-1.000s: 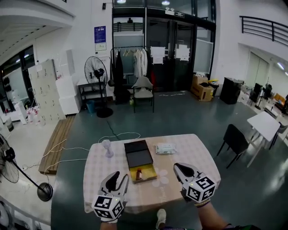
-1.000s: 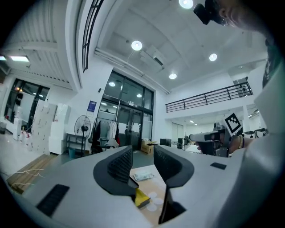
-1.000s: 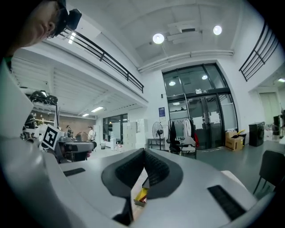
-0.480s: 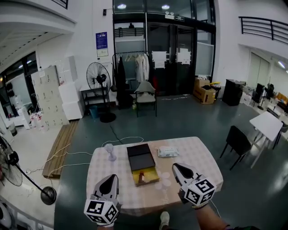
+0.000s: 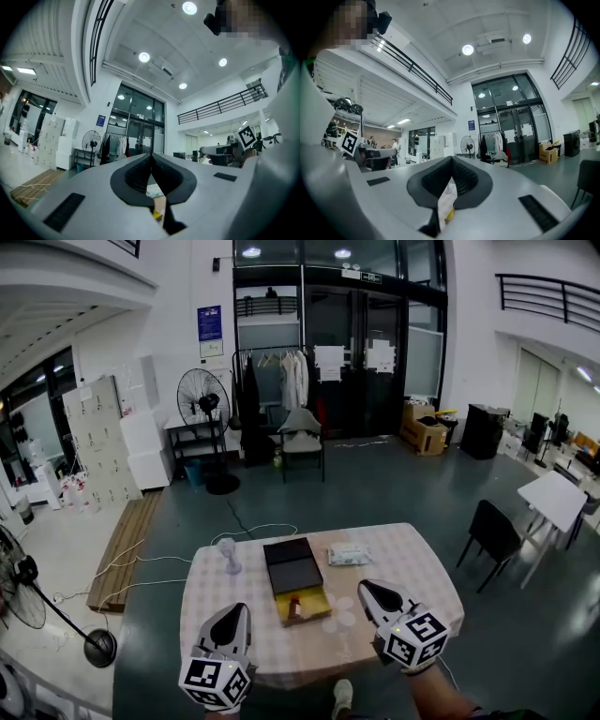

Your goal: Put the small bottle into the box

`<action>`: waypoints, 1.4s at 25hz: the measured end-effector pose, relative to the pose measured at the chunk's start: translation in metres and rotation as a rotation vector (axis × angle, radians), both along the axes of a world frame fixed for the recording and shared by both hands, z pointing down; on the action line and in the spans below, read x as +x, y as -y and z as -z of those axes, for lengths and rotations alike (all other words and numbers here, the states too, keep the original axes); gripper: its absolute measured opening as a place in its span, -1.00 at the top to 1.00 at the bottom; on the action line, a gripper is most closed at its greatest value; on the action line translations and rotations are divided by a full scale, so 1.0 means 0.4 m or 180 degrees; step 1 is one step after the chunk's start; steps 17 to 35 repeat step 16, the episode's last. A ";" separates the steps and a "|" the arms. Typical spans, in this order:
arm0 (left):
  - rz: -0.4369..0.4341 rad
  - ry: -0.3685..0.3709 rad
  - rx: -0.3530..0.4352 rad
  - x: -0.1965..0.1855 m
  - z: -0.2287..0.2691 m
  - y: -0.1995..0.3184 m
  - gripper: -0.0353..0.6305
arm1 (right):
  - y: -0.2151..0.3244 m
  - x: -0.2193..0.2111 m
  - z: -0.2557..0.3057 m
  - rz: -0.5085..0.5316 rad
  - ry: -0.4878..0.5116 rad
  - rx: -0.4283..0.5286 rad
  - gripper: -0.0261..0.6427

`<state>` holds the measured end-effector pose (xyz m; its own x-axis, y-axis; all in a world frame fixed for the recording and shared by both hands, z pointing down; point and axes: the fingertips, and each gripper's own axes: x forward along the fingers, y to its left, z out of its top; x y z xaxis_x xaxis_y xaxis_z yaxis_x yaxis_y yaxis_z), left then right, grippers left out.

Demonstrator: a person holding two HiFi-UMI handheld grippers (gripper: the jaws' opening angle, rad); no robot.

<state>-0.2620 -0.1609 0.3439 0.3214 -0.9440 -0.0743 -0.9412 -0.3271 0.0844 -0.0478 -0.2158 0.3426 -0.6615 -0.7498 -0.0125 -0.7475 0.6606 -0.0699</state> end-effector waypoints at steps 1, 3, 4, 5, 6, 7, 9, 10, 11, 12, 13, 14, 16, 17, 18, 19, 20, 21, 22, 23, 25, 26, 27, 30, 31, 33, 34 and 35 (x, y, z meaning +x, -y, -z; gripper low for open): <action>0.0006 0.0006 0.0001 -0.001 0.000 -0.002 0.82 | -0.002 -0.001 0.001 0.0004 0.0011 -0.0009 0.91; 0.0012 0.0014 0.0002 0.001 0.000 -0.006 0.82 | -0.005 -0.001 0.001 0.0013 0.0026 -0.0027 0.91; 0.0014 0.0013 0.0002 0.002 -0.002 -0.008 0.82 | -0.006 0.000 -0.001 0.0019 0.0023 -0.0032 0.91; 0.0016 0.0006 0.0003 0.004 -0.005 -0.009 0.82 | -0.007 0.000 -0.004 0.0026 0.0016 -0.0036 0.91; 0.0021 0.0000 0.0005 0.004 -0.007 -0.011 0.82 | -0.008 0.000 -0.007 0.0032 0.0010 -0.0038 0.91; 0.0027 -0.0003 0.0007 0.004 -0.008 -0.012 0.82 | -0.009 -0.001 -0.009 0.0036 0.0005 -0.0041 0.91; 0.0043 0.0003 0.0008 0.004 -0.005 -0.017 0.82 | -0.010 -0.002 -0.012 0.0038 0.0004 -0.0049 0.91; 0.0051 0.0009 0.0007 0.004 -0.002 -0.019 0.82 | -0.011 -0.004 -0.012 0.0040 0.0008 -0.0054 0.91; 0.0055 0.0015 0.0009 0.003 -0.002 -0.021 0.82 | -0.012 -0.006 -0.012 0.0043 0.0011 -0.0059 0.91; 0.0056 0.0019 0.0014 0.000 -0.004 -0.022 0.82 | -0.013 -0.010 -0.012 0.0047 0.0010 -0.0063 0.91; 0.0056 0.0020 0.0019 -0.004 -0.006 -0.024 0.82 | -0.015 -0.015 -0.011 0.0052 0.0006 -0.0065 0.91; 0.0056 0.0019 0.0023 -0.008 -0.008 -0.026 0.82 | -0.017 -0.021 -0.011 0.0057 0.0001 -0.0067 0.91; 0.0058 0.0012 0.0028 -0.016 -0.009 -0.029 0.82 | -0.021 -0.032 -0.011 0.0067 -0.0007 -0.0071 0.91; 0.0058 0.0012 0.0028 -0.016 -0.009 -0.029 0.82 | -0.021 -0.032 -0.011 0.0067 -0.0007 -0.0071 0.91; 0.0058 0.0012 0.0028 -0.016 -0.009 -0.029 0.82 | -0.021 -0.032 -0.011 0.0067 -0.0007 -0.0071 0.91; 0.0058 0.0012 0.0028 -0.016 -0.009 -0.029 0.82 | -0.021 -0.032 -0.011 0.0067 -0.0007 -0.0071 0.91; 0.0058 0.0012 0.0028 -0.016 -0.009 -0.029 0.82 | -0.021 -0.032 -0.011 0.0067 -0.0007 -0.0071 0.91; 0.0058 0.0012 0.0028 -0.016 -0.009 -0.029 0.82 | -0.021 -0.032 -0.011 0.0067 -0.0007 -0.0071 0.91; 0.0058 0.0012 0.0028 -0.016 -0.009 -0.029 0.82 | -0.021 -0.032 -0.011 0.0067 -0.0007 -0.0071 0.91; 0.0058 0.0012 0.0028 -0.016 -0.009 -0.029 0.82 | -0.021 -0.032 -0.011 0.0067 -0.0007 -0.0071 0.91; 0.0058 0.0012 0.0028 -0.016 -0.009 -0.029 0.82 | -0.021 -0.032 -0.011 0.0067 -0.0007 -0.0071 0.91; 0.0058 0.0012 0.0028 -0.016 -0.009 -0.029 0.82 | -0.021 -0.032 -0.011 0.0067 -0.0007 -0.0071 0.91; 0.0058 0.0012 0.0028 -0.016 -0.009 -0.029 0.82 | -0.021 -0.032 -0.011 0.0067 -0.0007 -0.0071 0.91; 0.0058 0.0012 0.0028 -0.016 -0.009 -0.029 0.82 | -0.021 -0.032 -0.011 0.0067 -0.0007 -0.0071 0.91; 0.0058 0.0012 0.0028 -0.016 -0.009 -0.029 0.82 | -0.021 -0.032 -0.011 0.0067 -0.0007 -0.0071 0.91; 0.0058 0.0012 0.0028 -0.016 -0.009 -0.029 0.82 | -0.021 -0.032 -0.011 0.0067 -0.0007 -0.0071 0.91; 0.0058 0.0012 0.0028 -0.016 -0.009 -0.029 0.82 | -0.021 -0.032 -0.011 0.0067 -0.0007 -0.0071 0.91; 0.0058 0.0012 0.0028 -0.016 -0.009 -0.029 0.82 | -0.021 -0.032 -0.011 0.0067 -0.0007 -0.0071 0.91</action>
